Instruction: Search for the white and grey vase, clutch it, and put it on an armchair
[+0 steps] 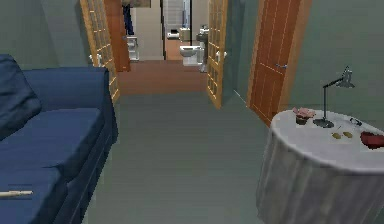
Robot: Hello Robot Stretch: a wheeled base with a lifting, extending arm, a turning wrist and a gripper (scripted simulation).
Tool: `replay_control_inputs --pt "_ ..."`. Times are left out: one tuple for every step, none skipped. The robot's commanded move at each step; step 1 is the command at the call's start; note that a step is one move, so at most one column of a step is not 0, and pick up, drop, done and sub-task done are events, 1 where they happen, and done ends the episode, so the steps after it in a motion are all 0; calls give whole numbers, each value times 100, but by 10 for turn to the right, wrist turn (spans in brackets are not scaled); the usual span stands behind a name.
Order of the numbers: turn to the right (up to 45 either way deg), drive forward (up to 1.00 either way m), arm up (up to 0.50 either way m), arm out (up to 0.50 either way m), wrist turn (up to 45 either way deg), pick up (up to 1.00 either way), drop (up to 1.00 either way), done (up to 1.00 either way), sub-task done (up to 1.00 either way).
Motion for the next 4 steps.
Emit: replay_control_inputs --pt "0 0 0 0 300 0 0 0 0" --pt "0 0 -48 0 0 0 0 0 0" --pt "0 0 -32 0 0 0 0 0 0" --pt "0 0 0 0 0 0 100 0 0"
